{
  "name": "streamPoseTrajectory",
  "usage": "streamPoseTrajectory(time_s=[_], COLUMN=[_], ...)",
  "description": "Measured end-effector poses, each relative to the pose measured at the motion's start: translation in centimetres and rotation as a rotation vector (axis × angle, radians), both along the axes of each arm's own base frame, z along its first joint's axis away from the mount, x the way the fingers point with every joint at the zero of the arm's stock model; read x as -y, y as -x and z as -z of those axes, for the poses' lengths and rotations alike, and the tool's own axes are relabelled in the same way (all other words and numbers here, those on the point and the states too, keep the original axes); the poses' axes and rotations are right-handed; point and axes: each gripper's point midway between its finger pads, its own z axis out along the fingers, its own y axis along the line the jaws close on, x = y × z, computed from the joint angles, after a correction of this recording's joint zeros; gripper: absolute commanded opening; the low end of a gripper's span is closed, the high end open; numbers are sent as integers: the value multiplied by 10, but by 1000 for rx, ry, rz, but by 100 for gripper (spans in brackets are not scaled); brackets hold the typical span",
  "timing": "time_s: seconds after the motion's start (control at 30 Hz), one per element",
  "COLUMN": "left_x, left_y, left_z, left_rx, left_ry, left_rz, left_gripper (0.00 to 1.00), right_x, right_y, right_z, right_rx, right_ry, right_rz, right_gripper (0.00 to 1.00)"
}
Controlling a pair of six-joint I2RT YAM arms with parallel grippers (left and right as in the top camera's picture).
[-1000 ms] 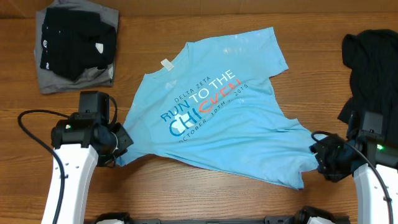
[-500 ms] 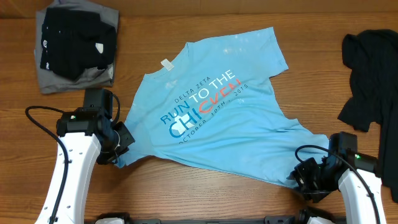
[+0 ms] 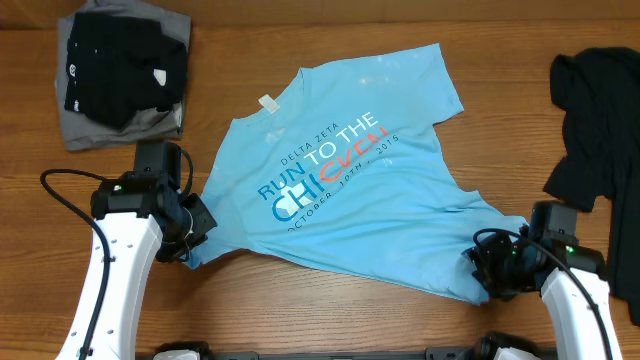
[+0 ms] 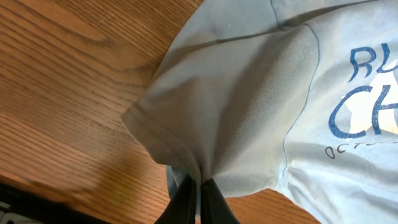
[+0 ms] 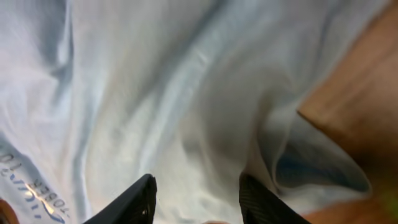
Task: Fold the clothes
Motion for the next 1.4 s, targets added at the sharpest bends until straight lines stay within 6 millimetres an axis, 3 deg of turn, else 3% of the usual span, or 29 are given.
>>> streamPoseTrajectory(time_s=[0.07,0.23,0.5,0.63,0.9,1.07,1.27,1.4], left_x=[0,0,0,0,0,-1,-1,-1], left_y=[0,0,-1,-4,-17,-27,-31,-29], left_z=[0,0,0,0,-2,-4,-4,-1], left_rx=[0,0,3,16,67,111,127,118], left_ry=[0,0,0,-1,-2,-3,-4,-2], left_rz=[0,0,0,0,0,-3,-3,-12], left_gripper=[4,4,4,4,4,4,4,4], right_x=[3,10,32,34,34,21,-21,-48], right_y=[-10,-27,-62,-64,-99,-130,-168,-180], right_z=[5,24,26,42,42,40,34,27], right_rx=[12,-9,-10,-56,42,151,297,340], right_ry=[4,7,73,73,63,64,44,19], right_rz=[8,20,33,34,32,6,-43,-72], right_gripper=[46,32,32,31,26,22,19,19])
